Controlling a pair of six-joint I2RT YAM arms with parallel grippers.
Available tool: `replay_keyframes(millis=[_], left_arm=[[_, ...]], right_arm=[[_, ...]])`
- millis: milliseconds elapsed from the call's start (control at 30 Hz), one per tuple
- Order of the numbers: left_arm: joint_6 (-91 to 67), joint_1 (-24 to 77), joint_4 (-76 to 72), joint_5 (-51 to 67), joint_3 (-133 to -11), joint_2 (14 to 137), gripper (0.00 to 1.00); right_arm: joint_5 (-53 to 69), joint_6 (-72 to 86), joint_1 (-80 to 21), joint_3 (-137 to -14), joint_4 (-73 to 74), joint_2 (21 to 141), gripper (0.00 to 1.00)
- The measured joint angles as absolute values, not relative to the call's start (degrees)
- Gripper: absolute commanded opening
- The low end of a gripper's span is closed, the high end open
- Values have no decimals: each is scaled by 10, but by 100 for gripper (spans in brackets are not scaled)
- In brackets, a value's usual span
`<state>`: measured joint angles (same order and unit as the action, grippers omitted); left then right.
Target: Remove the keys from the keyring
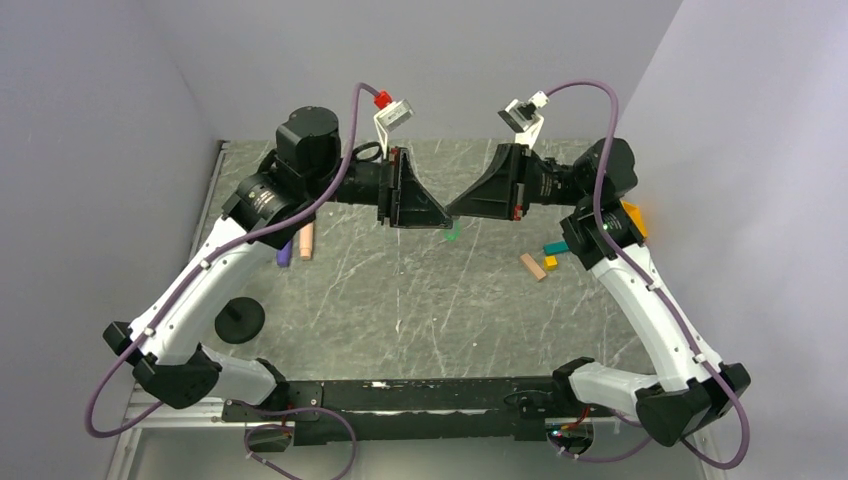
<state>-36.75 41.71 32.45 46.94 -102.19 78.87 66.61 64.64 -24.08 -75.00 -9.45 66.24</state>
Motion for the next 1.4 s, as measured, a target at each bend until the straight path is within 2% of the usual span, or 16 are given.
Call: replay_keyframes(millis=[467, 833, 1167, 1400], left_arm=[[-630, 405, 18, 577, -898, 767, 0], [-800, 377, -225, 566, -850, 766, 0], [-816, 377, -242, 564, -854, 766, 0], [-751, 377, -147, 552, -887, 763, 0]], right_arm=[[664, 698, -241, -722, -223, 625, 0], [709, 719, -250, -707, -243, 602, 0], [712, 722, -250, -697, -246, 588, 0], [713, 721, -251, -693, -245, 584, 0]])
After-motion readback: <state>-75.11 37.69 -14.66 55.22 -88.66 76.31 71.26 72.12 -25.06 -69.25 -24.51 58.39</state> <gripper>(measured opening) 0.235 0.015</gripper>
